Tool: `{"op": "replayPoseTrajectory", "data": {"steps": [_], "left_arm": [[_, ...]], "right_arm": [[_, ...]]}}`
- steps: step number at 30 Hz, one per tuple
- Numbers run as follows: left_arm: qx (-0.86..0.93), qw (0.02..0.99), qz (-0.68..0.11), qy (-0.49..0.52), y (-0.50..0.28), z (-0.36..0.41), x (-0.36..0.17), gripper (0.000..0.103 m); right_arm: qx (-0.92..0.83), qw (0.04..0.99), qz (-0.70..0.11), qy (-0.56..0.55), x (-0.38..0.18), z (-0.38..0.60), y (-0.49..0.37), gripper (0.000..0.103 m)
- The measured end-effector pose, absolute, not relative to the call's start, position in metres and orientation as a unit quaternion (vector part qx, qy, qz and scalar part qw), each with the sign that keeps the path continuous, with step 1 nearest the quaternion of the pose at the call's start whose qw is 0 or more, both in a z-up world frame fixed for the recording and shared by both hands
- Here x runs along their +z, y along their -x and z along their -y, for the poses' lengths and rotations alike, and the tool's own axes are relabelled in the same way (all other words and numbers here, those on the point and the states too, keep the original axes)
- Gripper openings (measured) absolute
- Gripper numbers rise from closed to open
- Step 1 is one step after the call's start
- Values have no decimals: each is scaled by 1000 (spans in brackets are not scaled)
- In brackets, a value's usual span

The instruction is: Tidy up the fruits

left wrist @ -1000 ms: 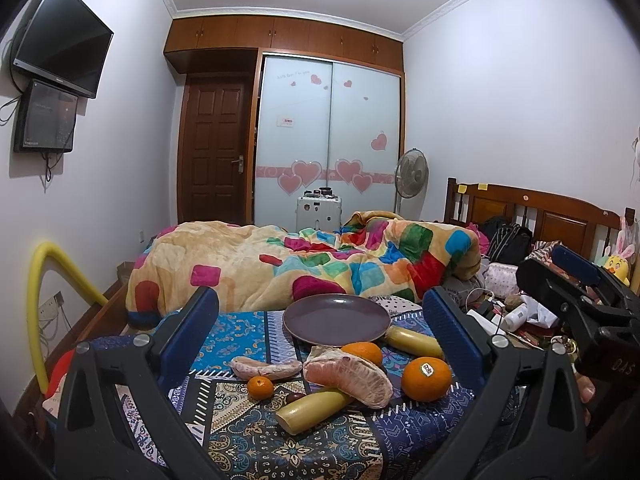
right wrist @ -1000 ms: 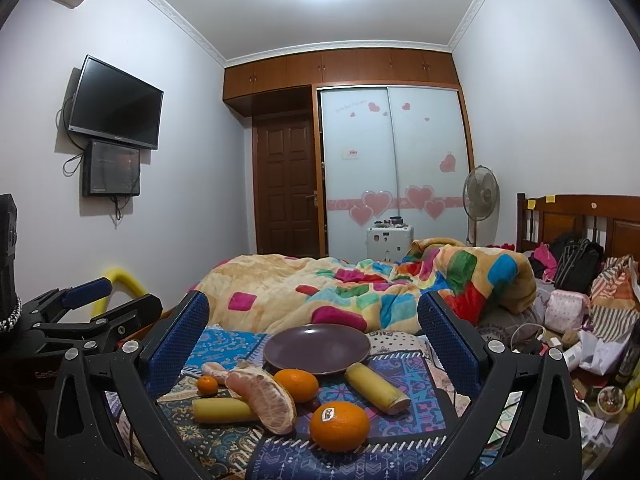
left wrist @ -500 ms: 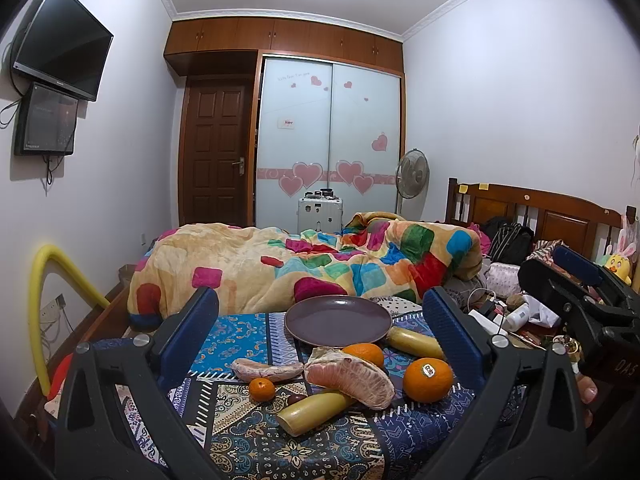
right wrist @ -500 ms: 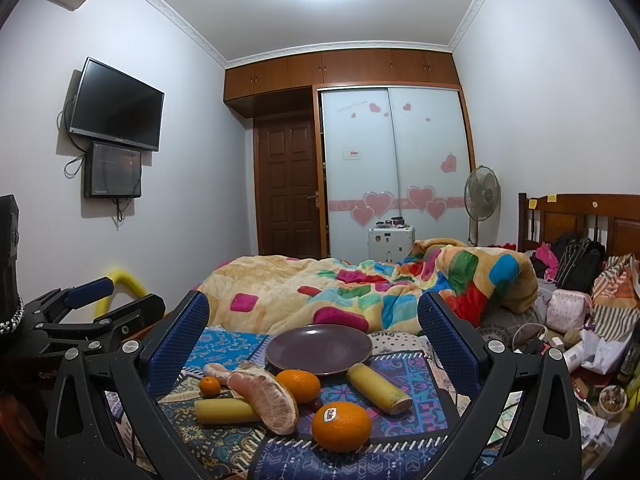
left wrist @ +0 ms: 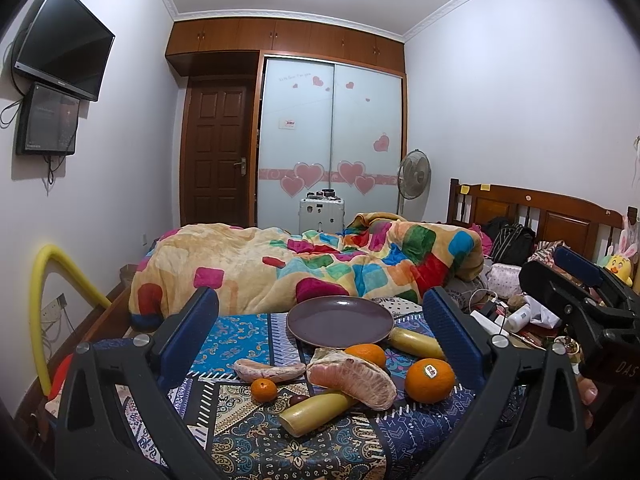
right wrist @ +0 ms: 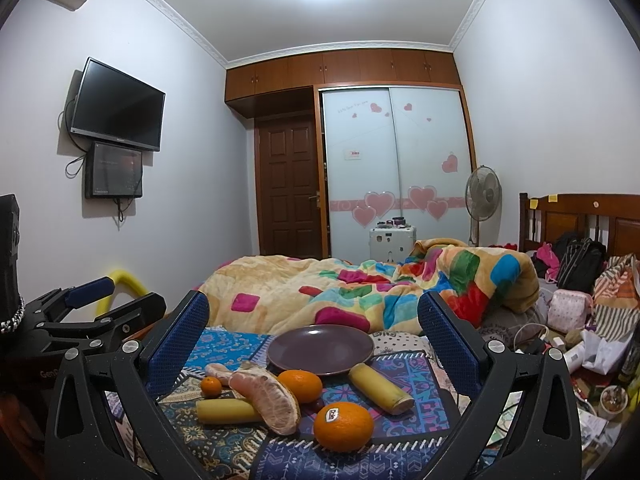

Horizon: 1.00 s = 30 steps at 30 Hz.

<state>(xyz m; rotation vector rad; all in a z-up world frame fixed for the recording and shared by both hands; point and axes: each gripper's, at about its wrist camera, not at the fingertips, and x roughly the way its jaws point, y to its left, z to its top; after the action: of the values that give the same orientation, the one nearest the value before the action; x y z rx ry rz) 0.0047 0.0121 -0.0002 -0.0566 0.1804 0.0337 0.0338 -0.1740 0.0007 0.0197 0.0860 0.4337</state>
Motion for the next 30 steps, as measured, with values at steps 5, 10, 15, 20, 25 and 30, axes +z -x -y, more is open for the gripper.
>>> {"op": "replayPoseTrajectory", "data": {"steps": [5, 10, 15, 20, 25, 30], "left_arm": [[17, 995, -90, 28, -5, -13, 0, 103], [17, 995, -90, 28, -5, -13, -1, 103], [11, 995, -94, 32, -5, -17, -4, 103], [19, 994, -105, 19, -9, -21, -11, 103], [11, 988, -152, 16, -28, -29, -29, 102], [4, 976, -218, 17, -53, -41, -54, 89]], "right_arm": [[216, 975, -43, -10, 1, 174, -34, 103], [217, 975, -46, -11, -2, 171, -35, 103], [216, 975, -50, -10, -4, 171, -36, 103], [211, 975, -69, -2, -10, 174, -46, 103], [215, 970, -108, 25, -30, 173, -62, 103], [223, 959, -168, 43, -59, 174, -83, 103]]}}
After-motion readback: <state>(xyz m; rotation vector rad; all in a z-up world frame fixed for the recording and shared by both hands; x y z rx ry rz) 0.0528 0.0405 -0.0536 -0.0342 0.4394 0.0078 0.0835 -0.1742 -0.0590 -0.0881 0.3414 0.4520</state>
